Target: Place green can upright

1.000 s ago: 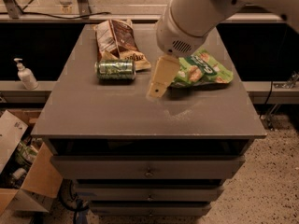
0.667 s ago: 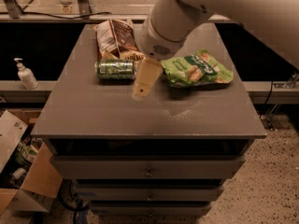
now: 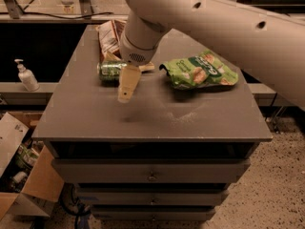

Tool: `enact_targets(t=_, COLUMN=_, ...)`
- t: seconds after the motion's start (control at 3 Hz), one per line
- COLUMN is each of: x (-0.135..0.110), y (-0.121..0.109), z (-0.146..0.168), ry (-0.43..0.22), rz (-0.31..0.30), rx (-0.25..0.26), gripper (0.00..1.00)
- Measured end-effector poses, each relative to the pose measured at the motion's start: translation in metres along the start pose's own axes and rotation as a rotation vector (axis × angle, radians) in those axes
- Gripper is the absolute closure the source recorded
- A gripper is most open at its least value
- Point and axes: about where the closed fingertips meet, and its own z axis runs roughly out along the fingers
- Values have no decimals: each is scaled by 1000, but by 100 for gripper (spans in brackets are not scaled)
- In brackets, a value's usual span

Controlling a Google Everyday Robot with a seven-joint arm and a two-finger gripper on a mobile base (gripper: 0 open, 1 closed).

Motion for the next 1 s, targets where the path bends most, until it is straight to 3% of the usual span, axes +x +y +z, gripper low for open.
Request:
enact_targets(t=0.67, x=-8, y=-13, z=55, ry=79, rz=-44, rx=-53, gripper=0)
enact_targets(t=1.0, x=-8, y=-16, z=69, ry=109, rz=-59, rx=-79, gripper=17)
